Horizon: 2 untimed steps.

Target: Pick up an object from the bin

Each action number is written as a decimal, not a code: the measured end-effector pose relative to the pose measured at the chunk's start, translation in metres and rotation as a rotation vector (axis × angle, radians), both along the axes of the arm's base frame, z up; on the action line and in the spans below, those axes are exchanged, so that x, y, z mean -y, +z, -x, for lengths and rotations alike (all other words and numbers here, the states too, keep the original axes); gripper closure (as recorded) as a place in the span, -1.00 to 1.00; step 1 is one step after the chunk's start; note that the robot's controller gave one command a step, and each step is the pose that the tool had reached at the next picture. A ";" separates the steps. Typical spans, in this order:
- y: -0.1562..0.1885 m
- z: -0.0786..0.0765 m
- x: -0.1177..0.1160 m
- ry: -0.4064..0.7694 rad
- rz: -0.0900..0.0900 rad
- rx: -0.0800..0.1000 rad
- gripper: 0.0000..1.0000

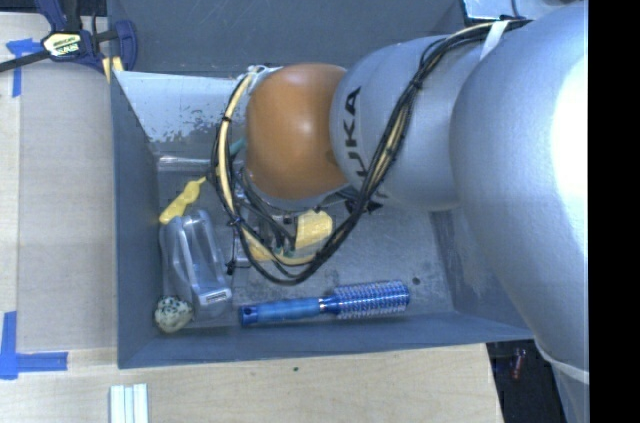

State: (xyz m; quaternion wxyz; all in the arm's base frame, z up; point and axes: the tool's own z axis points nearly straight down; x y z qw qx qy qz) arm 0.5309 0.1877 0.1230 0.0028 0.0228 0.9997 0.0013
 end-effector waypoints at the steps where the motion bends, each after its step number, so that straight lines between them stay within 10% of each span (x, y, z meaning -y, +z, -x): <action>1: -0.024 -0.014 0.038 -0.024 0.002 -0.002 -1.00; 2: -0.009 -0.033 0.104 0.251 0.002 0.005 -1.00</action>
Offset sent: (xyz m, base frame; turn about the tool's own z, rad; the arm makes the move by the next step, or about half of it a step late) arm 0.0295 -0.0988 -0.0080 -0.2532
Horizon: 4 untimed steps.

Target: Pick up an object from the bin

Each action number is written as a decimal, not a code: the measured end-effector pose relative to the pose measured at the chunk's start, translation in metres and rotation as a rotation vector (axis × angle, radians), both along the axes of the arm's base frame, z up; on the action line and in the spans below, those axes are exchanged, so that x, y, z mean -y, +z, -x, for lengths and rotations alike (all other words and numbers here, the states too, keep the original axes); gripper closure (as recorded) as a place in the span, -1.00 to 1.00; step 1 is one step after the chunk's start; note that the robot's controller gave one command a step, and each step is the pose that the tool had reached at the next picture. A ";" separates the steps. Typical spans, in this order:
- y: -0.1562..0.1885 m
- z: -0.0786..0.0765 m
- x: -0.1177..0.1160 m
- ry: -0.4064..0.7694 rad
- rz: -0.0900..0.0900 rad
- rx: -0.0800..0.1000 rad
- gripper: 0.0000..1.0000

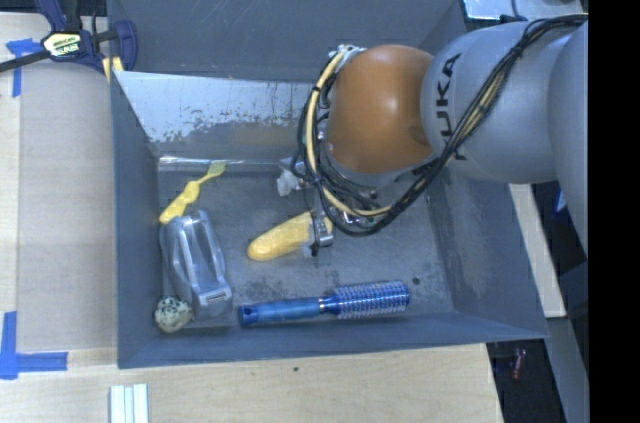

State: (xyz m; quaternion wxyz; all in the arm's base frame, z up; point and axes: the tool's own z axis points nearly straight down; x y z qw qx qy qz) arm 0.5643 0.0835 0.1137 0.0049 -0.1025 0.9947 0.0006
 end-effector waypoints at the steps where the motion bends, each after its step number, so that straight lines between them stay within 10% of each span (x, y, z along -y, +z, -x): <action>1: -0.044 -0.004 0.014 0.114 -0.001 -0.004 1.00; 4: 0.033 -0.004 0.014 0.113 -0.001 -0.002 1.00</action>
Offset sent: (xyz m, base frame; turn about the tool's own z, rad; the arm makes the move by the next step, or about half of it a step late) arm 0.0000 0.0000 0.0000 0.0000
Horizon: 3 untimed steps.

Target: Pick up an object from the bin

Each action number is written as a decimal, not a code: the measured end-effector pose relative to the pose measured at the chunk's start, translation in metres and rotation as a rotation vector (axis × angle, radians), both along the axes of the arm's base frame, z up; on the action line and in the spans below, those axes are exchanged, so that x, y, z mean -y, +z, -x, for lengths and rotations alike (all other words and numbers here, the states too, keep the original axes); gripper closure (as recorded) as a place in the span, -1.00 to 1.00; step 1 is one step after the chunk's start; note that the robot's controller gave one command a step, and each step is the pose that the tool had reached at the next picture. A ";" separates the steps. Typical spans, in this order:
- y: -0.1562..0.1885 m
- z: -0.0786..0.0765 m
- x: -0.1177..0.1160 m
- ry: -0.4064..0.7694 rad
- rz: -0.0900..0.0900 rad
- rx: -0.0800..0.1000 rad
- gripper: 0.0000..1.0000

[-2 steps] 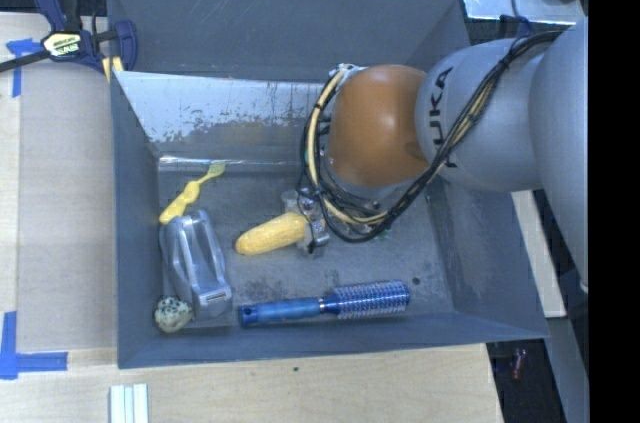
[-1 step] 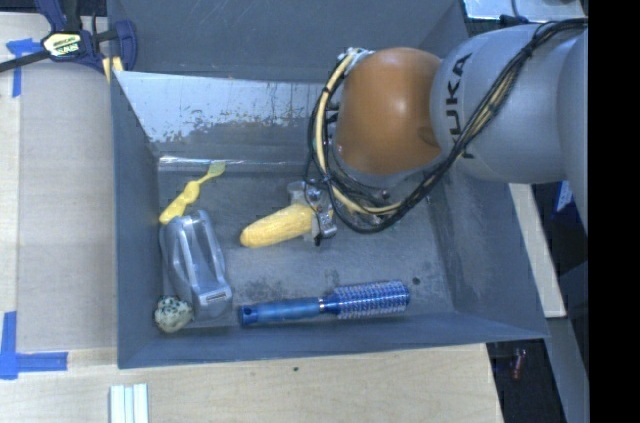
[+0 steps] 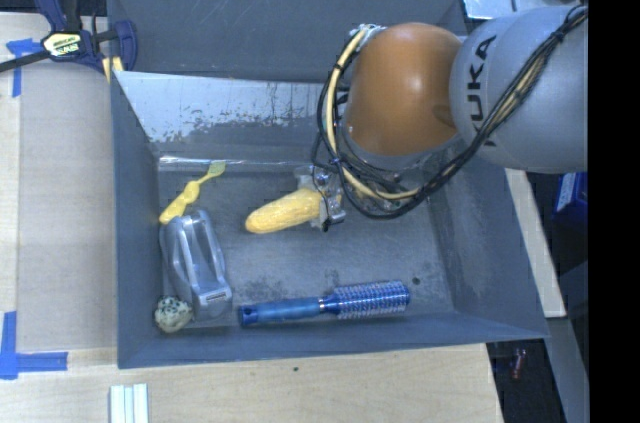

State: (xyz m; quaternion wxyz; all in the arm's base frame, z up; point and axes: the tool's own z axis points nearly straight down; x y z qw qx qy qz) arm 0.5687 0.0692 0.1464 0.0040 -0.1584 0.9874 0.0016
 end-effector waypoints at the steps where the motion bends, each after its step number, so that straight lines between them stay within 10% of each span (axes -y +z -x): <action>1: 0.018 -0.001 0.000 -0.002 0.000 0.003 1.00; 3: 0.059 -0.001 0.000 -0.004 -0.001 0.003 1.00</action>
Offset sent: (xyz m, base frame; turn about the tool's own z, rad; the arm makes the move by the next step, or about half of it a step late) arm 0.0011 0.0001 0.0121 0.0014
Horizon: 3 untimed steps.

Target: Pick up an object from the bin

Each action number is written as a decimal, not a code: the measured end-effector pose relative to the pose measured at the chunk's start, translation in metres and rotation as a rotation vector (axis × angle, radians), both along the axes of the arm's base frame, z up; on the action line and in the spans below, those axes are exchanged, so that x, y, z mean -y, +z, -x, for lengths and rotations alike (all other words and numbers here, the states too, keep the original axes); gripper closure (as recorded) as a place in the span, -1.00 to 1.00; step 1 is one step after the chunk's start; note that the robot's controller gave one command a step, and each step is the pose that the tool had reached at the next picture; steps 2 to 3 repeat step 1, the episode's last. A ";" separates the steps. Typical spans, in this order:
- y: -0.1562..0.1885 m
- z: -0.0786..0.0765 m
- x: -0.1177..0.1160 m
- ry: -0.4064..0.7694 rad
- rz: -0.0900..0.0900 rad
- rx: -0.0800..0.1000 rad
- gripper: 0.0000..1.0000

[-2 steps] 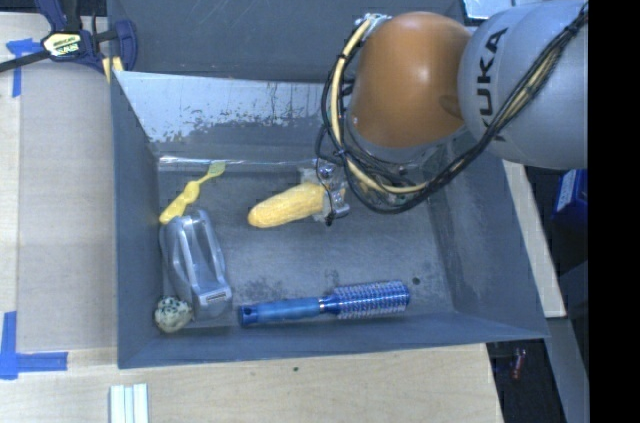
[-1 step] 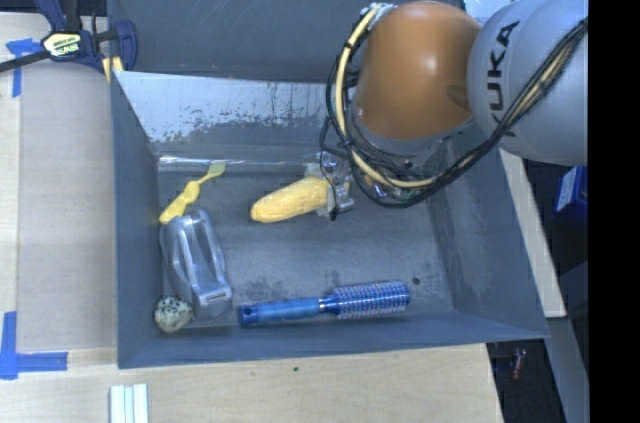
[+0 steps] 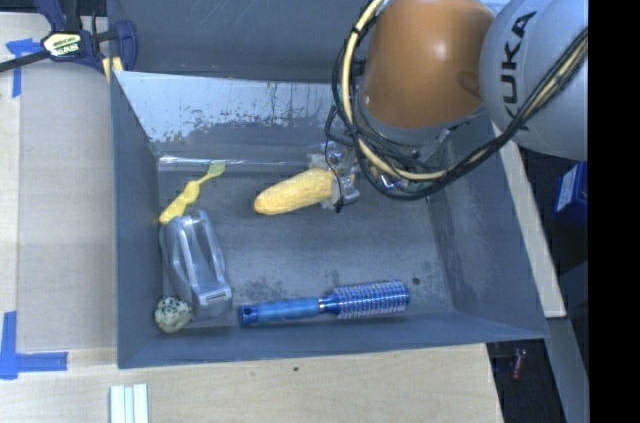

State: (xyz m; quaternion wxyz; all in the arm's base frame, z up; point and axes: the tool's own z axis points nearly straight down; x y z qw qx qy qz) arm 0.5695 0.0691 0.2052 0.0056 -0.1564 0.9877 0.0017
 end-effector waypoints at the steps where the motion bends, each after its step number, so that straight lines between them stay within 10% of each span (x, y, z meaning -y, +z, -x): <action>1: 0.020 -0.001 0.000 -0.001 0.000 0.002 1.00; 3: 0.020 -0.001 0.000 -0.001 0.000 0.002 1.00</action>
Offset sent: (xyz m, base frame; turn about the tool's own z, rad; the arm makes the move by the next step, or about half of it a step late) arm 0.0006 0.0002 0.0159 0.0010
